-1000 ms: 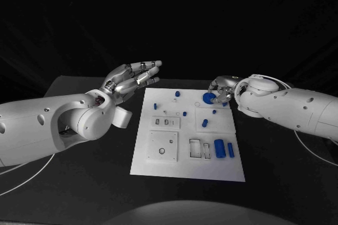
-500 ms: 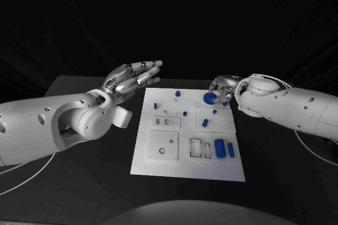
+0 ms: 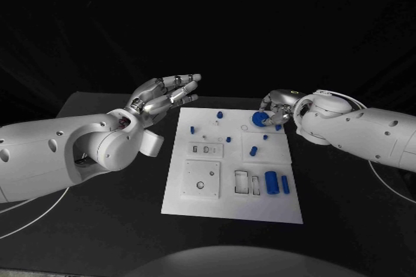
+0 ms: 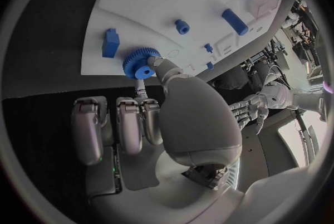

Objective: Assemble the parts on the task board

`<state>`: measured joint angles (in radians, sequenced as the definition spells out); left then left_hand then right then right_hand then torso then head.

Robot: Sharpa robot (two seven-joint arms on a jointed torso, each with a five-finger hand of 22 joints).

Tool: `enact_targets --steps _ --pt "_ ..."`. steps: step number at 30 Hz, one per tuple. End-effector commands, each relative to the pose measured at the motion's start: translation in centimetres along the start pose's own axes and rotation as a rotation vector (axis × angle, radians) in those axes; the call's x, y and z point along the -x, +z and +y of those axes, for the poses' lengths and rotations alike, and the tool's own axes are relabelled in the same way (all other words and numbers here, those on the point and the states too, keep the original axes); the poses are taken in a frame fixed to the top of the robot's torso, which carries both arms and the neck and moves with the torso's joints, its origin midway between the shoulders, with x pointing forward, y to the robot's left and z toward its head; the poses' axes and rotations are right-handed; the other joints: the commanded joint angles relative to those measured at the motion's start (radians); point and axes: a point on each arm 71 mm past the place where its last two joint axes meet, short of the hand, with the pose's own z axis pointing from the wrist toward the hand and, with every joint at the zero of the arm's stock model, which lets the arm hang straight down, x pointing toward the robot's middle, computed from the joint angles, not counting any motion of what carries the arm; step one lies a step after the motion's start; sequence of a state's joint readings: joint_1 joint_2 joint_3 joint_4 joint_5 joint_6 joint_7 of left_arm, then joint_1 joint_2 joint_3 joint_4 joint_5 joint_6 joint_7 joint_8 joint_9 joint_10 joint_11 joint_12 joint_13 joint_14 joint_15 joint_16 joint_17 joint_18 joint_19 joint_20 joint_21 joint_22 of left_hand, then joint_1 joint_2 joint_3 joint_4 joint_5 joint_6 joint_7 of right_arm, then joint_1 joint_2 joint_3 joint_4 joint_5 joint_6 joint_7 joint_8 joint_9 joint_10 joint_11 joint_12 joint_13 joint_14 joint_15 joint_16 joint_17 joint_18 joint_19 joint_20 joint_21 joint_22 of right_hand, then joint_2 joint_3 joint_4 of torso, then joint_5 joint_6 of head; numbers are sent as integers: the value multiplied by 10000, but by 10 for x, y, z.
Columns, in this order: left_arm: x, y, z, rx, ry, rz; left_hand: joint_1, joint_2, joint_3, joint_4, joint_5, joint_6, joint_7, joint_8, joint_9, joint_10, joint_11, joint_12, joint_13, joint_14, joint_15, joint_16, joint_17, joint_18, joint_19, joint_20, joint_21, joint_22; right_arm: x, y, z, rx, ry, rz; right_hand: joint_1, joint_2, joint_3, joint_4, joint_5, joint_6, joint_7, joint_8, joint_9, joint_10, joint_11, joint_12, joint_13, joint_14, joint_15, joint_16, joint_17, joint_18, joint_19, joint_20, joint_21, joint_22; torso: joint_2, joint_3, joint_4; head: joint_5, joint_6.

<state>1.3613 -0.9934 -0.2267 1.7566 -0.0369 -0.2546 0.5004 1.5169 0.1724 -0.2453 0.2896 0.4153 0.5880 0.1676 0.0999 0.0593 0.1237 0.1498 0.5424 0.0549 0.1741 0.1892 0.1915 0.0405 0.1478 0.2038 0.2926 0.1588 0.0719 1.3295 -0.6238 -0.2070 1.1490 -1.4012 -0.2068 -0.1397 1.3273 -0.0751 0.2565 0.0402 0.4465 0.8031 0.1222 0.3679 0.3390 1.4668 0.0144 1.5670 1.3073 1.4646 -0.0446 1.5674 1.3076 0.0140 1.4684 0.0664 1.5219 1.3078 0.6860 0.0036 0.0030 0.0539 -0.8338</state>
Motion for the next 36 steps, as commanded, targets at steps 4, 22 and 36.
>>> enact_targets --steps 4,22,36 --pt "-2 1 -1 -75 -46 188 98 -3 52 -17 31 51 14 31 17 64 -16 34 15 75 14 66 11 -128 43 8 38 13 13 0 19 614 89 -452 -117 18 -37 33 -64 326 -199 513 594 1040 106 38 2635 1062 97 34 2632 34 577 77 -37 2366 -15 -9 7 23 -15" --pt "-4 2 0 -57 -72 261 98 -3 52 -17 31 51 14 31 17 64 -16 34 15 75 14 66 11 -128 43 8 38 13 7 25 85 1654 47 249 -152 28 -2 66 -173 270 -102 335 500 1040 219 38 2635 1062 207 34 2632 66 489 166 -145 2318 14 -5 22 107 -23" --pt "-5 2 0 -51 -73 265 118 -7 50 -18 37 65 18 40 18 75 -11 48 15 94 25 89 14 -137 55 8 48 15 -1 36 114 2069 13 513 -137 31 24 57 -232 278 -79 257 458 1040 246 38 2635 1062 237 34 2632 82 447 200 -197 2296 11 -7 2 157 -121"
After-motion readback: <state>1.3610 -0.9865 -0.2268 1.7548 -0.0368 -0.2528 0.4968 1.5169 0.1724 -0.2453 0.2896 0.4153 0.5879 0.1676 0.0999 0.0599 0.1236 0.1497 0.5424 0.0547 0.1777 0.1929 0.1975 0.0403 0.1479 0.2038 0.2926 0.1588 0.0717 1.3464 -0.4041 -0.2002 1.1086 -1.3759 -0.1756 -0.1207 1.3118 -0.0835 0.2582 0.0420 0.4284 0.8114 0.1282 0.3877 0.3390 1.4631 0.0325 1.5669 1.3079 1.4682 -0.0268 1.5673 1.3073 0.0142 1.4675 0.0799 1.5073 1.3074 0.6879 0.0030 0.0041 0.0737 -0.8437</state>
